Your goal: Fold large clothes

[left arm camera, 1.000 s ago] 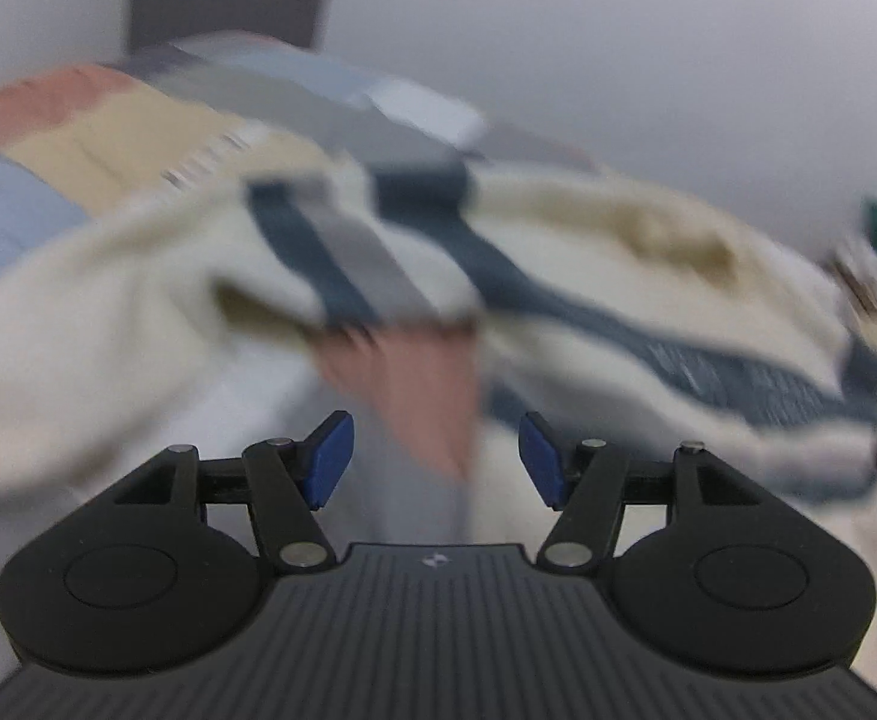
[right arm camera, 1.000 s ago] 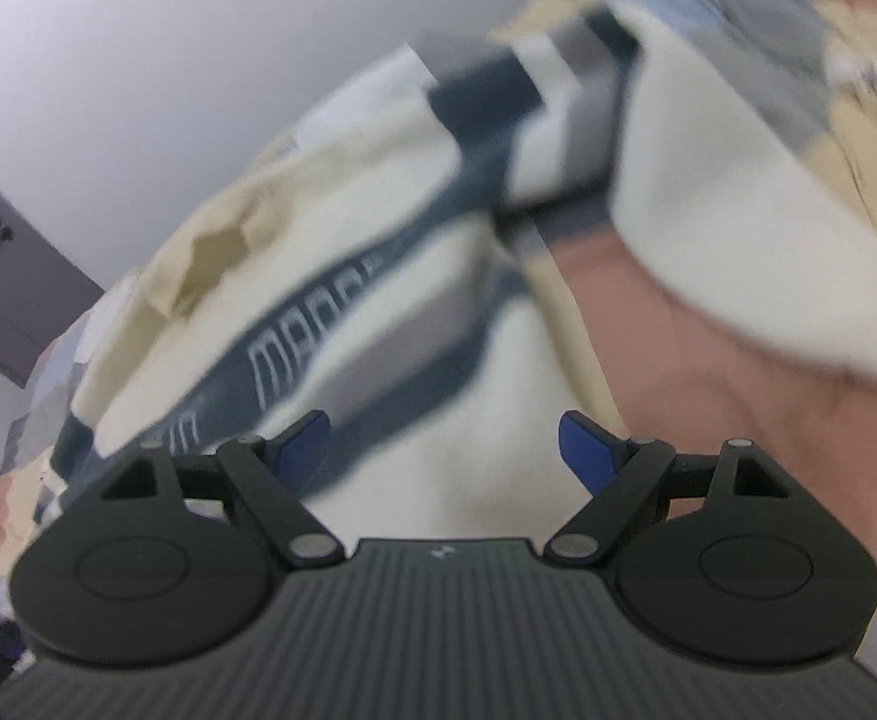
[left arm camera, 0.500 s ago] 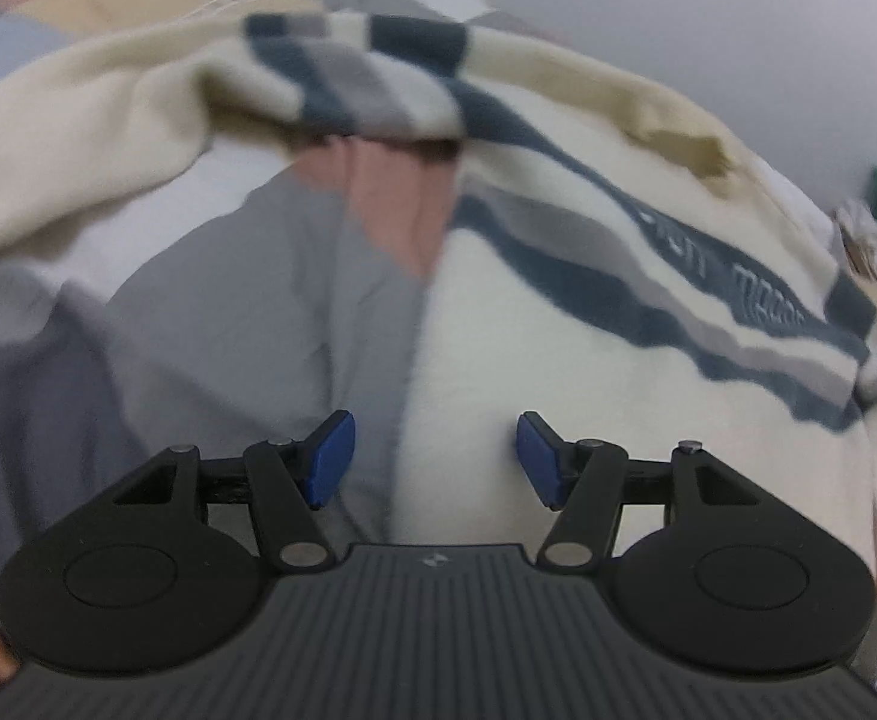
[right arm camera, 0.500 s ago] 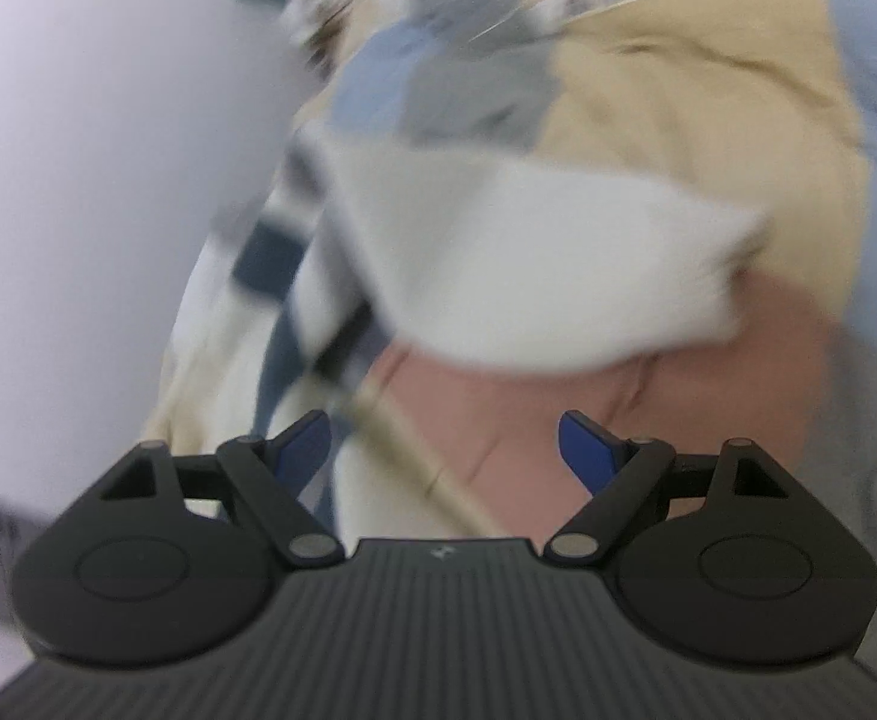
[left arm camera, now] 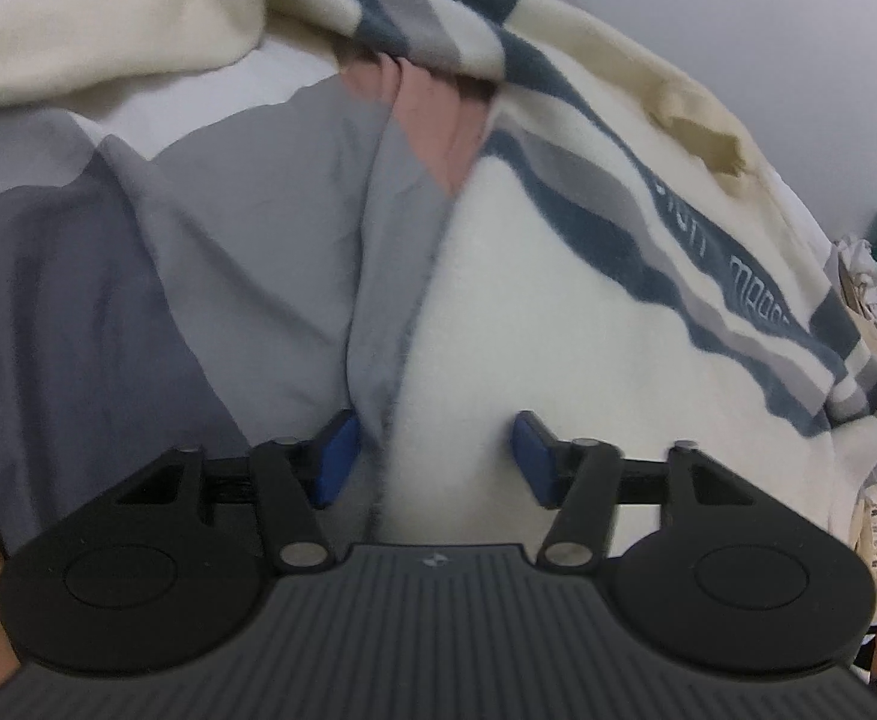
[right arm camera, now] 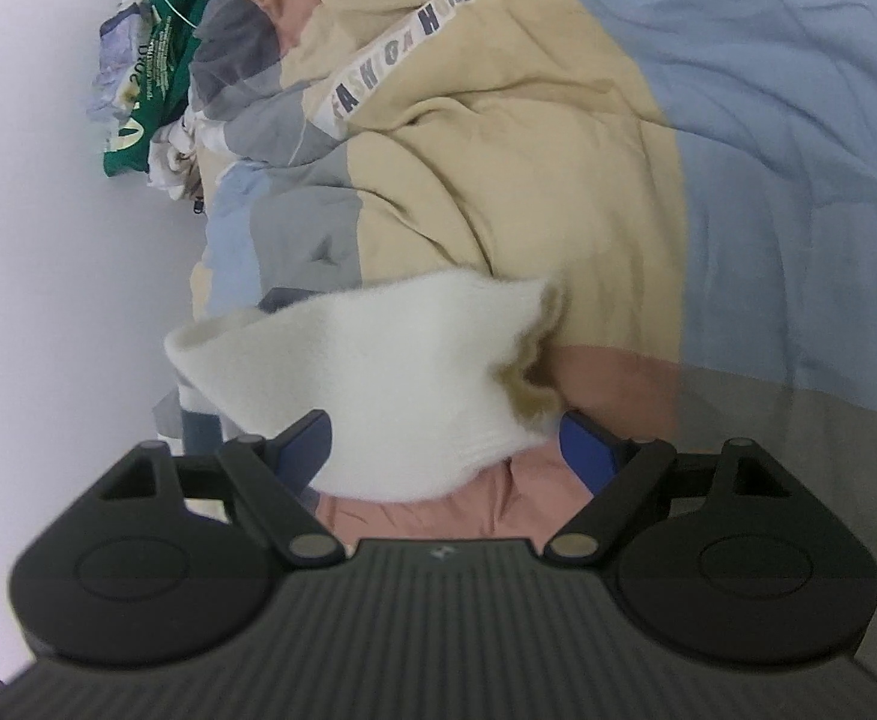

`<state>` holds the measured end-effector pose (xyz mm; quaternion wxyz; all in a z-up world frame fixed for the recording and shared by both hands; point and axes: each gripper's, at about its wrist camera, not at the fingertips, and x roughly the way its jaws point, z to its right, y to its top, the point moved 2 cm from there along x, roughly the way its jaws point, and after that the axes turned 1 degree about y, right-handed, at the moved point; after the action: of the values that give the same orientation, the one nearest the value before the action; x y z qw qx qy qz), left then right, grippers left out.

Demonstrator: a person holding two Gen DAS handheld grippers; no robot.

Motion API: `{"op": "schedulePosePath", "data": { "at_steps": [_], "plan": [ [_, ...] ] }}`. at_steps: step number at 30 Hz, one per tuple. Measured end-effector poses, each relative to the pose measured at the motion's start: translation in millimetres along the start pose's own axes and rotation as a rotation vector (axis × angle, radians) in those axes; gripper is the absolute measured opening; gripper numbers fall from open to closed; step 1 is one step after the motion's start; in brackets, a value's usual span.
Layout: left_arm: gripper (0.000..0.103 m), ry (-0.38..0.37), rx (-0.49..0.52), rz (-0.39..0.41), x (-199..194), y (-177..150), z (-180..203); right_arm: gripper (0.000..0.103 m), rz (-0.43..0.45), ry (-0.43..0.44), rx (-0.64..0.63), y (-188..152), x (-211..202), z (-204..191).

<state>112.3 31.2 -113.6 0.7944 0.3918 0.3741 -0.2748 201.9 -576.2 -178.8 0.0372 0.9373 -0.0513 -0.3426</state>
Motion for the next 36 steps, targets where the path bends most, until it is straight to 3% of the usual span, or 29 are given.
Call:
{"op": "schedulePosePath", "data": {
  "at_steps": [4,10,13,15,16,17,20,21,22,25,31,36],
  "plan": [
    [0.015,-0.007,0.004,0.045,-7,1,2,0.086,-0.012,0.015,0.025,3,7,1],
    [0.013,-0.04,-0.112,0.093,-24,8,-17,0.083,0.0,0.003,-0.015,8,20,-5],
    [0.013,-0.029,-0.091,0.09,-22,8,-13,0.066,0.042,0.002,-0.017,19,30,-5],
    [0.014,-0.025,-0.075,0.08,-20,9,-10,0.034,0.07,-0.011,-0.043,28,37,-5],
    [0.015,-0.026,-0.073,0.077,-19,9,-10,0.027,0.077,-0.019,-0.056,32,38,-6],
    [0.016,-0.023,-0.065,0.076,-19,9,-8,0.013,0.087,-0.021,-0.072,36,39,-6],
    [0.04,-0.003,-0.044,0.094,-20,9,-7,0.011,0.157,0.017,-0.155,52,30,-17],
    [0.053,0.021,-0.042,0.116,-22,9,-6,0.01,0.195,0.029,-0.214,60,24,-24],
    [0.056,0.031,-0.04,0.134,-23,9,-7,0.01,0.24,0.039,-0.28,67,18,-31],
    [0.057,0.036,-0.019,0.16,-26,11,-5,0.01,0.375,0.048,-0.474,89,-1,-47],
    [0.058,0.035,0.097,0.232,-30,14,19,0.009,0.406,0.009,-0.547,138,-3,-63],
    [0.058,0.012,0.168,0.275,-34,16,44,0.009,0.43,0.06,-0.682,138,-17,-109]
  ]
}}
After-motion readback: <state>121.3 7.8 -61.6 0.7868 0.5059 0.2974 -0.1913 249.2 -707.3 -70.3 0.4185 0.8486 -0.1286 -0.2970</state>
